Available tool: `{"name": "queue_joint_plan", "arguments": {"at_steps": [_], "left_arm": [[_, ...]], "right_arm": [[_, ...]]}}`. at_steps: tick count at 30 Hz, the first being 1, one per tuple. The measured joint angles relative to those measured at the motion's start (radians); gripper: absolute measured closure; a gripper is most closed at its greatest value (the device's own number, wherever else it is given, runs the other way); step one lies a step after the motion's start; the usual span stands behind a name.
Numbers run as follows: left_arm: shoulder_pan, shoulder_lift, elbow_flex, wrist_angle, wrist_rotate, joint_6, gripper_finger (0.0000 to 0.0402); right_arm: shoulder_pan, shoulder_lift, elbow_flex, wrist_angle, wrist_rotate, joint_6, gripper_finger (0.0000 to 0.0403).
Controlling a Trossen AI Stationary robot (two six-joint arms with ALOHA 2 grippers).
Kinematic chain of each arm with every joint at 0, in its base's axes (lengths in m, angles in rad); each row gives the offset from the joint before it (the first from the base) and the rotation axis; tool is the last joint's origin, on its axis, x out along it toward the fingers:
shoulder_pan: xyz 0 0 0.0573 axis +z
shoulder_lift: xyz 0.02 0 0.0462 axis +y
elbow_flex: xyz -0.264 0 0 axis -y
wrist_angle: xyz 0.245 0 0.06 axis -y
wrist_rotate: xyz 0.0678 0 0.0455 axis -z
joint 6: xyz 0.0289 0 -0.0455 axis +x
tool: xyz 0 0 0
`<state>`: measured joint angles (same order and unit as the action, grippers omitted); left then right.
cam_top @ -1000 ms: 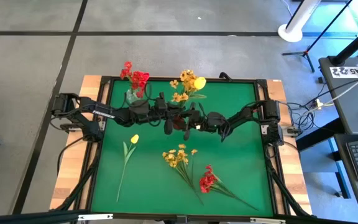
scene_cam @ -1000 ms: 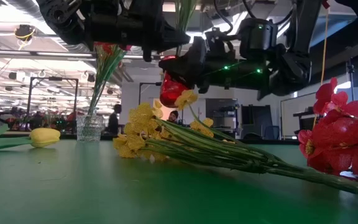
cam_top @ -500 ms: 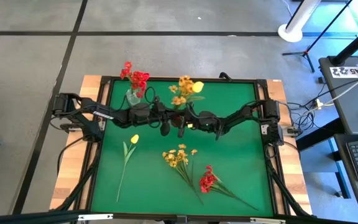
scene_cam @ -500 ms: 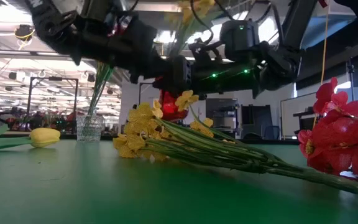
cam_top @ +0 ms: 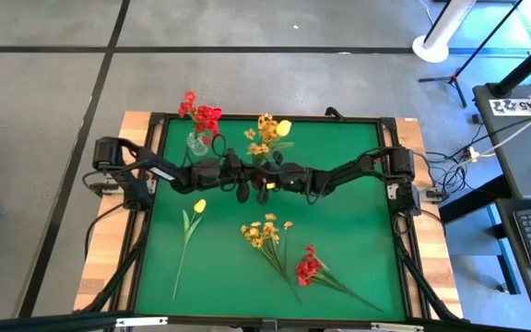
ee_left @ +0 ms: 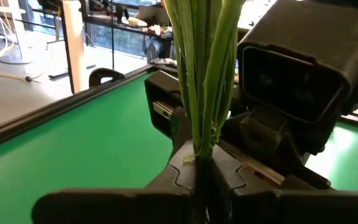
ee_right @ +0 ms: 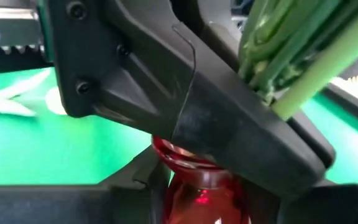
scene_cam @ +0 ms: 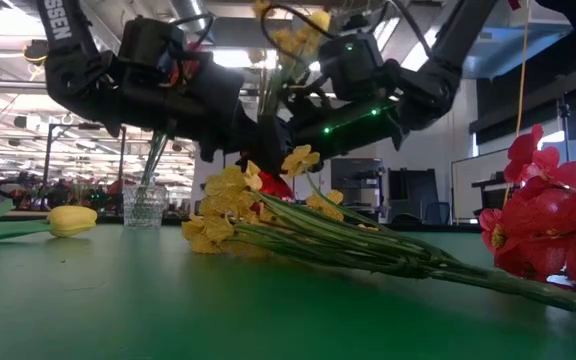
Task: Sort flowers into vase by color
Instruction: Put the red vase containing the yellow flowers on the center of the table upright
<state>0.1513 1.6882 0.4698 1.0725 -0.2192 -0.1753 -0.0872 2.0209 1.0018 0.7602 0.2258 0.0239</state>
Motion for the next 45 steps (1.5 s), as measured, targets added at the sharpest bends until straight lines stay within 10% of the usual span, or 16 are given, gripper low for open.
{"name": "queue_joint_plan", "arguments": {"at_steps": [15,30,45], "left_arm": [[0.000,0.056,0.021,0.006,0.035,0.000,0.0397],[-0.008,0.057,0.035,-0.013,0.054,-0.001,0.0397],[-0.010,0.056,0.036,-0.018,0.091,0.005,0.0397]], "right_arm": [[0.002,-0.004,0.008,-0.126,-0.020,0.050,0.0233],[0.003,-0.011,0.108,-0.430,-0.104,0.099,0.0086],[0.056,-0.151,0.120,-0.752,-0.075,0.104,0.0083]]}}
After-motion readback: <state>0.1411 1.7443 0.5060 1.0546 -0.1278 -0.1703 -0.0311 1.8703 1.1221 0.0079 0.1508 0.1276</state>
